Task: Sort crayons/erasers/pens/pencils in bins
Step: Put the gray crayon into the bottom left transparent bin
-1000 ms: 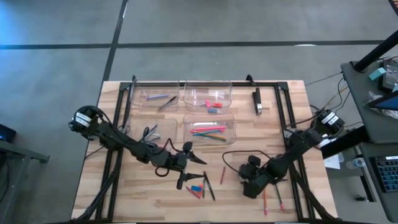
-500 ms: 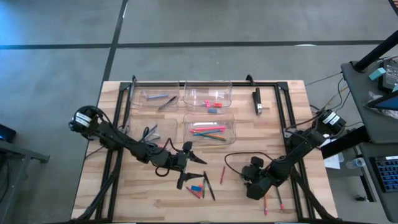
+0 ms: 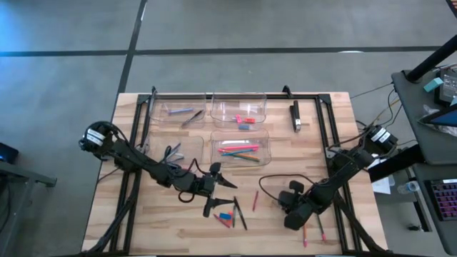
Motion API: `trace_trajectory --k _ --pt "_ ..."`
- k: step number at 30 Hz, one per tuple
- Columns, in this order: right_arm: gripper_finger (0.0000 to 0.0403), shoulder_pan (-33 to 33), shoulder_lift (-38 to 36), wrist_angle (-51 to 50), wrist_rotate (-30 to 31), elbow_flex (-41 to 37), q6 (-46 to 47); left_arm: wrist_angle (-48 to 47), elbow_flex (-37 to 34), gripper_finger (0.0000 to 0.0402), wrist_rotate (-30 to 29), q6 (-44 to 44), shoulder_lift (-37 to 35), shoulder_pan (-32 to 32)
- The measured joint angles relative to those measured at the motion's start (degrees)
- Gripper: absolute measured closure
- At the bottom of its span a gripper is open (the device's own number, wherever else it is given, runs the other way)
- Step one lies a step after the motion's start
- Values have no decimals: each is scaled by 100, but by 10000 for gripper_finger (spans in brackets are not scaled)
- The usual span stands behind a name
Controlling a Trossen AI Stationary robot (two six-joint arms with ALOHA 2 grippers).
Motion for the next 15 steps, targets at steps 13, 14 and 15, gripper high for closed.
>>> trace_trajectory --k 13,14,15 --pt "387 11 -763 -3 330 -17 -87 0 -6 178 0 -4 0 0" --pt "388 7 -878 -82 472 -36 -138 2 -6 178 0 -8 0 0" --pt "388 -1 -1022 -110 614 -50 -205 2 -6 178 0 -9 0 0"
